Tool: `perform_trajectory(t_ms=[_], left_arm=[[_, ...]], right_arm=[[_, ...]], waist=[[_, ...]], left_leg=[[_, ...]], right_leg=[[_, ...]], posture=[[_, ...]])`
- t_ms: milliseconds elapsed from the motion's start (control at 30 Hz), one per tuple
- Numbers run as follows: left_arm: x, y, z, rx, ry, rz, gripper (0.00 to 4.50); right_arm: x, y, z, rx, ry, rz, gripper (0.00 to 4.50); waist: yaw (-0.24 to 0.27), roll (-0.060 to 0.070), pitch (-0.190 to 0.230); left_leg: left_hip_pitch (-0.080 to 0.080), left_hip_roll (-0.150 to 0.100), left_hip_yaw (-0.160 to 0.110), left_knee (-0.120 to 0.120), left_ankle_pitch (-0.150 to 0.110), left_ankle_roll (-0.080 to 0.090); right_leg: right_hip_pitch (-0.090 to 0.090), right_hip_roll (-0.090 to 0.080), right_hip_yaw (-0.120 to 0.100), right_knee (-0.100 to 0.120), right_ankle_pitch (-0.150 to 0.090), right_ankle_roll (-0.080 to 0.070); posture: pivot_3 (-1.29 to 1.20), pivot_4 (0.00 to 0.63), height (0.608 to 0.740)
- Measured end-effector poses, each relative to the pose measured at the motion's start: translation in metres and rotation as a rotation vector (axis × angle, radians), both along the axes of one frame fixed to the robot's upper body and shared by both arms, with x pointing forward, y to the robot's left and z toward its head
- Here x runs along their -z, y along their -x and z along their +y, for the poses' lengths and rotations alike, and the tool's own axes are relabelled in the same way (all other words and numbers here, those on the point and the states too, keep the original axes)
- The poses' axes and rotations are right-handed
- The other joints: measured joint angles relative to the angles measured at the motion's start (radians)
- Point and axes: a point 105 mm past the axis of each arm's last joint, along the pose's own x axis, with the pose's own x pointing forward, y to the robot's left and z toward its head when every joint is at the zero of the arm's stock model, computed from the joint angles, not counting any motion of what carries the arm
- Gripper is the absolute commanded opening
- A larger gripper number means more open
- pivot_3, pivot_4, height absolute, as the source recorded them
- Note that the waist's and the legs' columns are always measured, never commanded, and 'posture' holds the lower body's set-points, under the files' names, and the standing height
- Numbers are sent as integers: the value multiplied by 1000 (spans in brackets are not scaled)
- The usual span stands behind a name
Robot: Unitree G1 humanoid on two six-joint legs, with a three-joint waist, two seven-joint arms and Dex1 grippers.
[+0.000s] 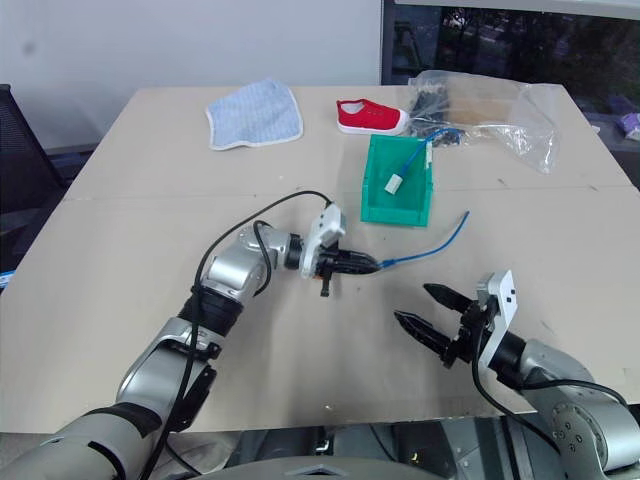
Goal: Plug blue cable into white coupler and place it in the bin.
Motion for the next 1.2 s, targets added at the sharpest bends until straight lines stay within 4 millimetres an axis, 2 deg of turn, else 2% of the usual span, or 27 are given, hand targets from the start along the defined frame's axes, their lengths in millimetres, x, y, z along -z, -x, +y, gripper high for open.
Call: perform_trajectory(t_ms=[100,133,333,433,500,667,700,800,1000,1067,1200], left_arm=[[-12,13,3,52,41,130,47],[-18,18,5,67,69,192,47],[-28,30,6,110,107,267,47],[-29,32,6,114,114,277,0],[-31,33,5,121,128,282,0],[-33,35,5,138,149,290,0],[-34,35,5,141,154,290,0],[-34,35,5,142,160,285,0],[-25,36,11,112,144,210,2684],[-26,39,11,103,136,181,3396],[-38,49,20,76,156,85,3396]], right_arm=[[-10,-4,9,-10,-74,-3,4500],[-20,-7,15,-15,-147,-7,4500],[-48,-11,33,-63,-308,-33,4500],[-50,-11,37,-77,-321,-20,3601],[-50,-13,36,-70,-309,-19,2549],[-47,-16,31,-47,-299,-11,356],[-48,-17,30,-43,-305,-13,79],[-49,-17,30,-43,-314,-8,79],[-48,-15,35,-71,-318,7,0],[-49,-15,37,-82,-321,6,0],[-49,-17,34,-80,-298,-1,0]], waist=[[-3,0,0],[-3,0,0],[3,0,0],[2,0,0],[2,0,0],[1,0,0],[1,0,0],[1,0,0],[1,0,0],[1,0,0],[1,0,0]], left_leg=[[1,0,-1,0,0,0],[1,1,-2,0,0,0],[0,0,-3,0,0,0],[-1,0,-2,0,0,0],[-1,0,-2,0,0,0],[0,0,-2,-1,0,0],[0,0,-2,-1,0,0],[0,0,-2,-1,0,0],[0,0,-1,-1,0,0],[0,0,-1,-1,0,0],[0,3,-1,-1,0,0]], right_leg=[[0,1,0,1,0,0],[0,1,-1,1,0,0],[0,0,-3,0,0,0],[0,0,-1,0,0,0],[0,0,-1,0,0,0],[0,0,-1,0,0,0],[0,0,-1,0,0,0],[0,0,-1,0,0,0],[-1,0,-1,0,0,0],[0,0,-1,0,0,0],[-1,-1,0,-1,0,0]], posture=[[0,150,740],[0,150,740],[0,150,740],[0,150,740],[0,150,740],[0,150,740],[0,150,740],[0,150,740],[0,150,740],[0,150,740],[0,150,740]])
